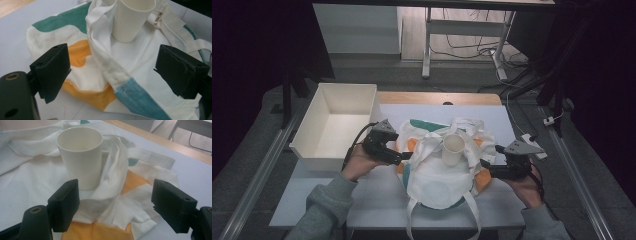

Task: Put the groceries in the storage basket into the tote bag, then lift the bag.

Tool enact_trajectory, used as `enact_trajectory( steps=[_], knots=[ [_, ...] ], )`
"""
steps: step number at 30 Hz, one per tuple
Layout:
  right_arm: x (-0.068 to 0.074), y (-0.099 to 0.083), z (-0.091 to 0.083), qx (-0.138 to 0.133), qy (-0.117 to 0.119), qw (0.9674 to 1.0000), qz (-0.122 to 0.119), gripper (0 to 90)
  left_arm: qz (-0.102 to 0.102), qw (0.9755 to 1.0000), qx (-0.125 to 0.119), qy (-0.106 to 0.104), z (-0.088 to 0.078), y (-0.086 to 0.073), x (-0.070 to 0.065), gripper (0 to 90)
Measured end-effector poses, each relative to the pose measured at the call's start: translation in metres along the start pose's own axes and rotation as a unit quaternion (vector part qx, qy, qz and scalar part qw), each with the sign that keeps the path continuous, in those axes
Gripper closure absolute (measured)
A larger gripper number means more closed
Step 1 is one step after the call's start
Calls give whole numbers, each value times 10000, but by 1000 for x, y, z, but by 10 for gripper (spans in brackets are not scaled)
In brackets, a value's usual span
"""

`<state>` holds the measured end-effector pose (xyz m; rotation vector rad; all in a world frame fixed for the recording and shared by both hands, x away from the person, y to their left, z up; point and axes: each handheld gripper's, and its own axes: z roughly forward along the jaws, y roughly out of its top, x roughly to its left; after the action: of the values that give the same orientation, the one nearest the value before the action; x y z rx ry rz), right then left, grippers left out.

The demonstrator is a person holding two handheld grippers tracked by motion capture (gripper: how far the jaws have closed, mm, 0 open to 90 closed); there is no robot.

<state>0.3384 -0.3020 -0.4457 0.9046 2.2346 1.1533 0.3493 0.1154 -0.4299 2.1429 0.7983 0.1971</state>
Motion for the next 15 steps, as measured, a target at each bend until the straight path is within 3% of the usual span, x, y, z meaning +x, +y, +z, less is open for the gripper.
enact_trajectory(
  steps=[3,15],
  knots=[
    [-1,0,1,48,9,10000,16,228,44,10000,32,71,2,-1,-4,139],
    [4,-4,7,267,73,9996,-73,228,125,9995,273,0,20,-7,-20,166]
  ],
)
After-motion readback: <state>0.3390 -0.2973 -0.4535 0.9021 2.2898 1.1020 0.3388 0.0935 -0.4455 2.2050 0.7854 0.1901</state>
